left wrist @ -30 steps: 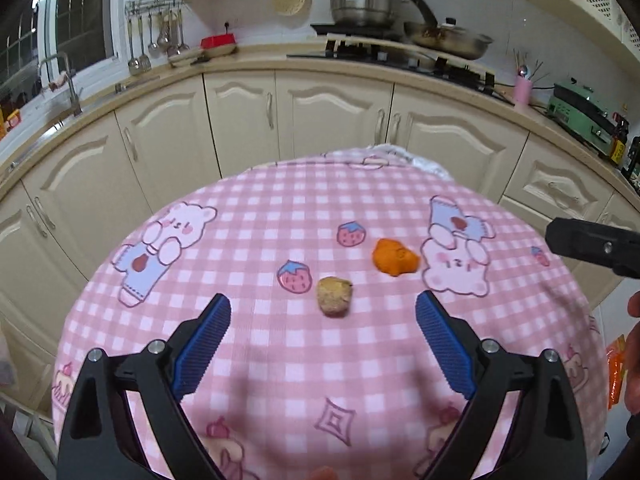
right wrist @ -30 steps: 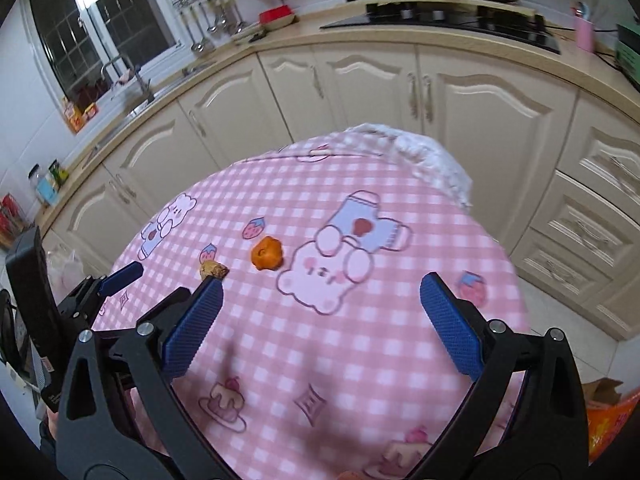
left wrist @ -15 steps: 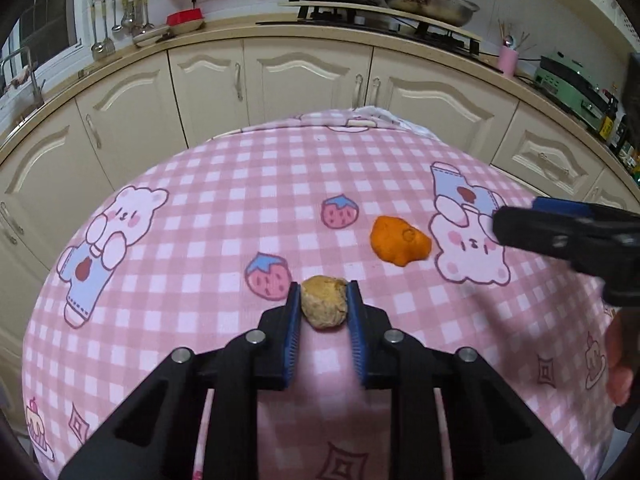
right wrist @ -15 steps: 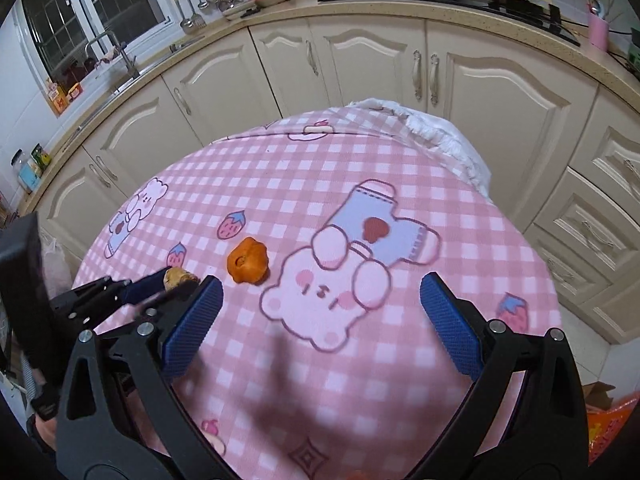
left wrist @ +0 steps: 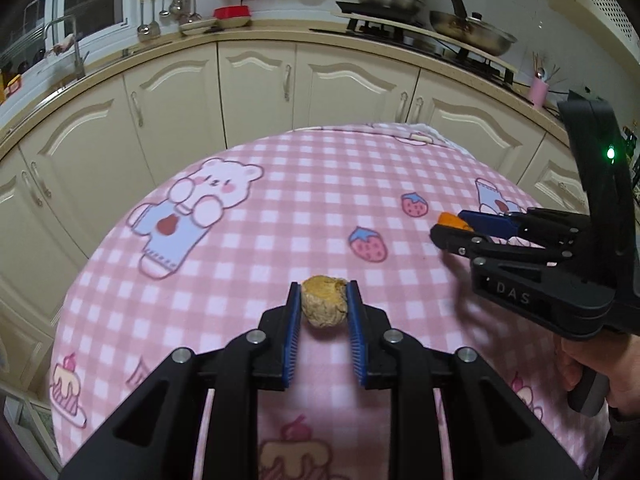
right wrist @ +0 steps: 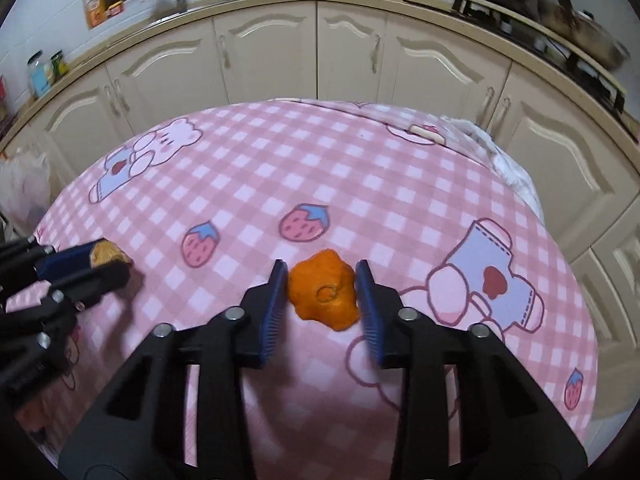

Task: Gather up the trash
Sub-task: 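Carry cookie and orange candy over blue bin and open both tools, then swing both open tools back over the now empty table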

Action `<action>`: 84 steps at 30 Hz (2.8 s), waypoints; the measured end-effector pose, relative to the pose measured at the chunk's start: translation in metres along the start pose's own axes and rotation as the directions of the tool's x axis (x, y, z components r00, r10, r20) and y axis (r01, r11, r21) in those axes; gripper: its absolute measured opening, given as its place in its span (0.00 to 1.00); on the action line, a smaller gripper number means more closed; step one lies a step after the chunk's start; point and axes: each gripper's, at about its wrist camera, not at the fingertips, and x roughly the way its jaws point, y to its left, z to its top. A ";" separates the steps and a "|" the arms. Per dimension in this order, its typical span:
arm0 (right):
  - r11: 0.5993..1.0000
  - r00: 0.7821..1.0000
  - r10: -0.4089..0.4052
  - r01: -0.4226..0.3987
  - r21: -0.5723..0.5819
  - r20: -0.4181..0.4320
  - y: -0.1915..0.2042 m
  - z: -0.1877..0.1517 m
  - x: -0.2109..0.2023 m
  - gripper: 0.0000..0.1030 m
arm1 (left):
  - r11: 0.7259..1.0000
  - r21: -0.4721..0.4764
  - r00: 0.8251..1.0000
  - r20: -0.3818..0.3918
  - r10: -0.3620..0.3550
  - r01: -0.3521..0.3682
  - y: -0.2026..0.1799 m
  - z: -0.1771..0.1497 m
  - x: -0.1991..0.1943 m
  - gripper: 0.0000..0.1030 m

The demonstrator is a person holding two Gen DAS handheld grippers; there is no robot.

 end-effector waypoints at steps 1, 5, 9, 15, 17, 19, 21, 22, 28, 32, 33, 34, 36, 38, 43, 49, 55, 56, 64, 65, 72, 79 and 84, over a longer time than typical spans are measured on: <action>1.000 1.000 0.010 -0.010 0.010 -0.002 -0.001 -0.002 -0.002 0.32 | 1.000 -0.002 1.000 0.006 -0.005 0.005 0.001 -0.002 -0.004 0.21; 0.997 0.999 0.041 -0.041 0.061 0.005 -0.009 -0.013 -0.018 0.32 | 1.000 -0.009 1.000 0.018 -0.018 0.019 0.001 -0.007 -0.014 0.21; 0.994 0.998 0.051 -0.054 0.094 0.039 -0.017 -0.030 -0.047 0.32 | 0.999 -0.007 0.999 0.030 -0.034 0.035 -0.005 -0.010 -0.026 0.21; 0.972 0.987 0.120 -0.139 0.192 0.111 -0.045 -0.053 -0.103 0.32 | 0.996 0.017 0.995 0.061 -0.085 0.084 -0.038 -0.009 -0.049 0.21; 0.946 0.973 0.165 -0.202 0.255 0.159 -0.065 -0.067 -0.130 0.32 | 0.993 0.040 0.991 0.075 -0.112 0.110 -0.057 -0.007 -0.059 0.21; 0.926 0.967 0.164 -0.218 0.307 0.194 -0.086 -0.082 -0.156 0.32 | 0.986 0.079 0.984 0.092 -0.153 0.146 -0.081 -0.004 -0.072 0.21; 0.903 0.959 0.168 -0.243 0.354 0.229 -0.105 -0.097 -0.180 0.32 | 0.978 0.112 0.977 0.104 -0.186 0.175 -0.105 -0.002 -0.083 0.21; 0.891 0.956 0.158 -0.246 0.382 0.247 -0.118 -0.107 -0.194 0.32 | 0.970 0.134 0.970 0.108 -0.218 0.203 -0.122 -0.001 -0.090 0.21; 0.834 0.963 0.005 -0.154 0.530 0.271 -0.189 -0.177 -0.256 0.32 | 0.919 0.248 0.938 0.083 -0.336 0.307 -0.210 -0.007 -0.108 0.21; 0.761 0.964 -0.105 -0.082 0.644 0.246 -0.236 -0.233 -0.284 0.32 | 0.856 0.341 0.908 0.017 -0.419 0.389 -0.281 -0.023 -0.111 0.21; 0.743 0.965 -0.120 -0.070 0.665 0.235 -0.244 -0.243 -0.287 0.32 | 0.840 0.362 0.901 0.001 -0.433 0.403 -0.297 -0.028 -0.110 0.21; 0.715 0.966 -0.137 -0.057 0.697 0.219 -0.255 -0.259 -0.290 0.32 | 0.824 0.381 0.895 -0.021 -0.445 0.419 -0.312 -0.034 -0.108 0.21; 0.673 0.969 -0.164 -0.028 0.739 0.186 -0.271 -0.284 -0.292 0.32 | 0.793 0.411 0.884 -0.081 -0.461 0.451 -0.346 -0.049 -0.097 0.21; 0.633 0.973 -0.171 -0.012 0.774 0.155 -0.283 -0.307 -0.287 0.32 | 0.766 0.427 0.873 -0.143 -0.466 0.479 -0.375 -0.063 -0.081 0.21; 0.549 0.982 -0.159 0.005 0.836 0.099 -0.301 -0.350 -0.269 0.32 | 0.732 0.431 0.850 -0.276 -0.449 0.527 -0.427 -0.093 -0.041 0.21; 0.487 0.989 -0.124 -0.007 0.874 0.077 -0.321 -0.375 -0.239 0.32 | 0.710 0.435 0.828 -0.380 -0.412 0.553 -0.471 -0.118 -0.001 0.21; 0.405 0.995 -0.082 -0.016 0.914 0.054 -0.340 -0.395 -0.215 0.59 | 0.676 0.458 0.808 -0.442 -0.389 0.577 -0.505 -0.129 0.027 0.35; 0.386 0.995 -0.088 -0.015 0.923 0.053 -0.342 -0.399 -0.214 0.70 | 0.677 0.461 0.810 -0.444 -0.384 0.573 -0.507 -0.131 0.030 0.56; 0.333 0.991 -0.136 0.059 0.941 -0.014 -0.351 -0.420 -0.215 0.94 | 0.718 0.469 0.850 -0.392 -0.352 0.514 -0.505 -0.127 0.031 0.82; 0.332 0.990 -0.139 0.070 0.941 -0.024 -0.351 -0.421 -0.216 0.94 | 0.725 0.467 0.854 -0.387 -0.347 0.506 -0.502 -0.124 0.031 0.82; 0.356 0.988 -0.148 0.094 0.930 -0.043 -0.346 -0.413 -0.219 0.94 | 0.748 0.462 0.873 -0.346 -0.343 0.477 -0.485 -0.113 0.021 0.83; 0.384 0.984 -0.174 0.102 0.918 -0.036 -0.334 -0.394 -0.232 0.94 | 0.753 0.463 0.881 -0.308 -0.359 0.468 -0.473 -0.104 0.002 0.84; 0.422 0.980 -0.197 0.097 0.901 -0.013 -0.321 -0.371 -0.248 0.94 | 0.763 0.448 0.884 -0.265 -0.384 0.466 -0.456 -0.091 -0.020 0.84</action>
